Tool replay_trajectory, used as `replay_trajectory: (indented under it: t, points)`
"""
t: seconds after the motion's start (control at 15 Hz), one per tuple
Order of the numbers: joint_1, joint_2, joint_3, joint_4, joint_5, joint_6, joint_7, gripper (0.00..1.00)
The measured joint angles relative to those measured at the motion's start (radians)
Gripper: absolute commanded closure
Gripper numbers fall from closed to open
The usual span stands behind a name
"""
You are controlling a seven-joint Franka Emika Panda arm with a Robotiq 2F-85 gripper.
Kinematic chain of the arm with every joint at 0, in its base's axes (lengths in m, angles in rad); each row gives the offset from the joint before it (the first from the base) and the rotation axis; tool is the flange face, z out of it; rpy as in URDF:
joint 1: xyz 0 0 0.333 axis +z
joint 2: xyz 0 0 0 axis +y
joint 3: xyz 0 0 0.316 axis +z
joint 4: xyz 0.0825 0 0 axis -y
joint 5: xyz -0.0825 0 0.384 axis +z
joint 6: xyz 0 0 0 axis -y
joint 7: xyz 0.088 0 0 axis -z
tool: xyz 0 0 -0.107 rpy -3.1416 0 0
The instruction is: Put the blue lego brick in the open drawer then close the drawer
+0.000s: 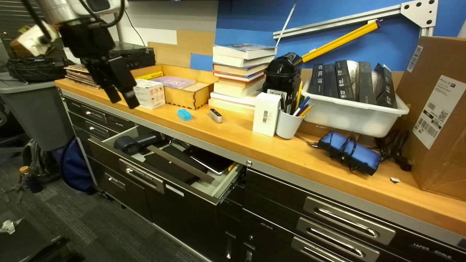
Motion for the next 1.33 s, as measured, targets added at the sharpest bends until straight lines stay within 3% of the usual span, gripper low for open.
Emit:
replay_trajectory:
  t: [0.47,0.87,1.13,1.33]
  points:
    - [-0.045,0.440,0.058,0.329,-0.003,0.005,0.111,0.00]
    - [0.068,0.813,0.027,0.639,-0.104,0.007,0.267,0.00]
    - [0.181,0.993,-0.068,0.821,-0.106,0.004,0.302,0.00]
    - [0.225,1.060,-0.127,0.903,-0.106,-0.003,0.304,0.00]
